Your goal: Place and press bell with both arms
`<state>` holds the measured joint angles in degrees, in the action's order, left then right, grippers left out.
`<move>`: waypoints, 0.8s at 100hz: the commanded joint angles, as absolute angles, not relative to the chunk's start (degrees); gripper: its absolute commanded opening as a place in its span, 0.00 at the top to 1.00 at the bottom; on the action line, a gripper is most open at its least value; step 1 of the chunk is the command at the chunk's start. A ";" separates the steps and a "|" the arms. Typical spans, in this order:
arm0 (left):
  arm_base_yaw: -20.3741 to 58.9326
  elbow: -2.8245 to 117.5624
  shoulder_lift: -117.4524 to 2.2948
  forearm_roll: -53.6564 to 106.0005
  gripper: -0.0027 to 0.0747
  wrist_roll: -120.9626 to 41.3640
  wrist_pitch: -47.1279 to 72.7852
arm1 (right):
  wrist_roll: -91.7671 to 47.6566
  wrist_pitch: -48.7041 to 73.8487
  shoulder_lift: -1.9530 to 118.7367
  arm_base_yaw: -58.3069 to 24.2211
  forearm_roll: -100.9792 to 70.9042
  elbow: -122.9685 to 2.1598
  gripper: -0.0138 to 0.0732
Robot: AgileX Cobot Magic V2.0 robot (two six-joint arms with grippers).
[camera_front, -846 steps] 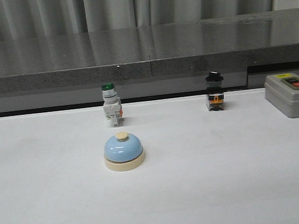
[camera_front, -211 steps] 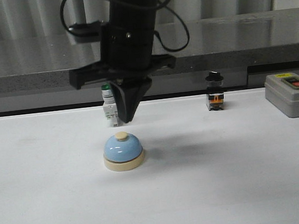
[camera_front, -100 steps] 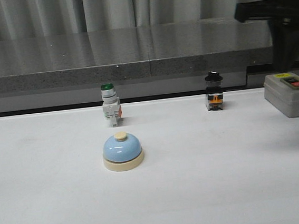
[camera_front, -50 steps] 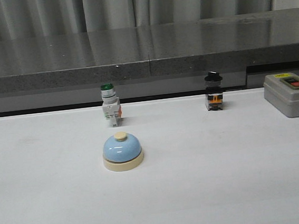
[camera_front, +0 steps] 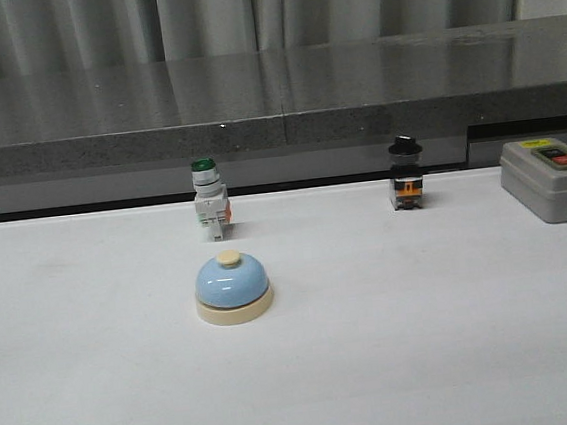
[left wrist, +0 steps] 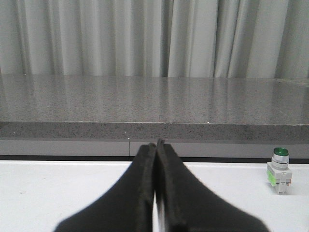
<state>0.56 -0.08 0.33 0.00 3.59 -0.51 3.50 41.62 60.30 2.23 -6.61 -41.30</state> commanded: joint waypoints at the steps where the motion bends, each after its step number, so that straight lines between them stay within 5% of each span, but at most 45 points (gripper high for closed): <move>1: 0.38 -2.53 1.98 0.78 0.99 3.64 -5.06 | 3.45 37.45 54.36 2.53 -7.30 -40.28 0.91; 80: 0.38 -2.53 1.98 0.78 0.99 3.64 -5.06 | 3.45 32.96 14.72 2.53 -7.30 -23.52 0.91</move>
<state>0.56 -0.08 0.33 0.00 3.59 -0.51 3.60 38.23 17.81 2.23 -6.64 -23.75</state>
